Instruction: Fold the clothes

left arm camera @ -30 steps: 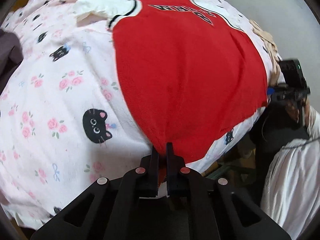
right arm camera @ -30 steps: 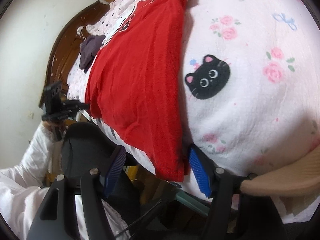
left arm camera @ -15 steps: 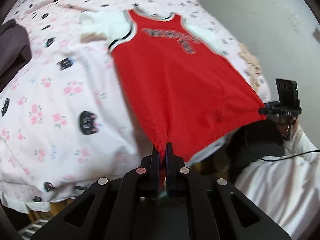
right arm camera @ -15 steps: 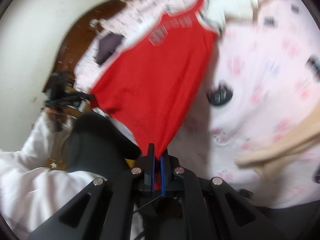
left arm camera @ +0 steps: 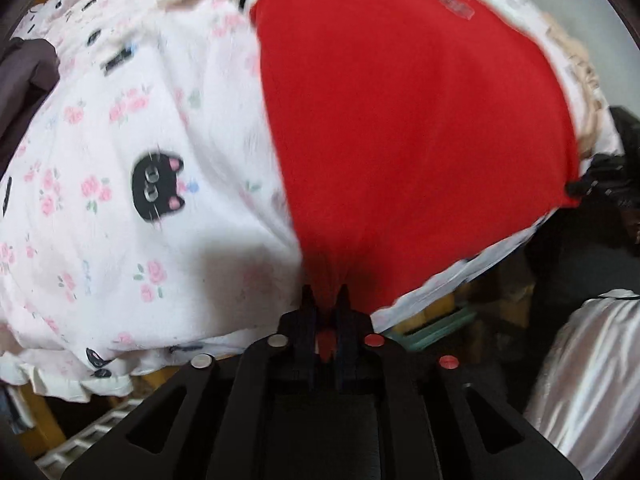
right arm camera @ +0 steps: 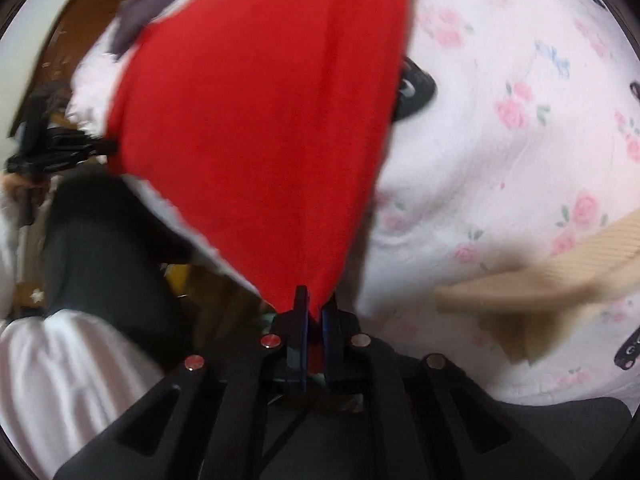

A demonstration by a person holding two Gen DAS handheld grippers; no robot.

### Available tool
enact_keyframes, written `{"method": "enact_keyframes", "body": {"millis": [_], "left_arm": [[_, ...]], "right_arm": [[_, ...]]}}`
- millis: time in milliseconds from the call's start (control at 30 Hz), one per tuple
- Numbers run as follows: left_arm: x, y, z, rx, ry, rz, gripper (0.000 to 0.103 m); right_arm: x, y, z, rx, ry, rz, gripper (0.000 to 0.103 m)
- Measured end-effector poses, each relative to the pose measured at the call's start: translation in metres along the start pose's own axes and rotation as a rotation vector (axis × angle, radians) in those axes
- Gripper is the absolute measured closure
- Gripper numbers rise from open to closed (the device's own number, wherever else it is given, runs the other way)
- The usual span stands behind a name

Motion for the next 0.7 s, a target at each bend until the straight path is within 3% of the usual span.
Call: {"method": "enact_keyframes", "body": {"millis": [67, 167, 200, 267, 333, 400, 467, 567, 700], "left_arm": [[0.011, -0.007, -0.005, 0.039, 0.034, 0.029, 0.095], [0.036, -0.005, -0.019, 0.07, 0.128, 0.061, 0.094], [0.045, -0.003, -0.024, 0.076, 0.164, 0.067, 0.094], [0.057, 0.018, -0.029, -0.02, 0.226, -0.018, 0.094], [0.064, 0.043, -0.02, -0.157, 0.253, -0.05, 0.092], [0.073, 0.067, -0.007, -0.303, 0.288, -0.057, 0.079], [0.083, 0.091, 0.011, -0.456, 0.331, -0.039, 0.06], [0.103, 0.107, 0.058, -0.644, 0.438, -0.145, 0.05], [0.123, 0.077, 0.105, -0.712, 0.643, -0.13, 0.05]], "right_arm": [[-0.009, -0.002, 0.0, -0.004, -0.028, -0.011, 0.095], [-0.023, 0.004, -0.008, 0.023, -0.093, 0.004, 0.083], [-0.026, 0.008, -0.012, 0.036, -0.079, -0.042, 0.082], [-0.031, 0.019, -0.019, 0.044, -0.047, -0.127, 0.081], [-0.033, 0.036, -0.018, 0.007, -0.028, -0.161, 0.081], [-0.034, 0.052, -0.014, -0.021, -0.017, -0.182, 0.081], [-0.029, 0.066, -0.003, -0.045, 0.006, -0.201, 0.081], [-0.015, 0.081, 0.017, -0.079, 0.051, -0.238, 0.081], [0.014, 0.094, 0.048, -0.114, 0.101, -0.284, 0.081]]}}
Point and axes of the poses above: each gripper's, at about its wrist camera, not at the fingertips, and y roughly against the way its jaws point, x to its left, z to its top, the point moved 4 cm from there along -y, roughly the way its jaws point, and after that the axes turned 1 degree about z, right-handed, at the moved point
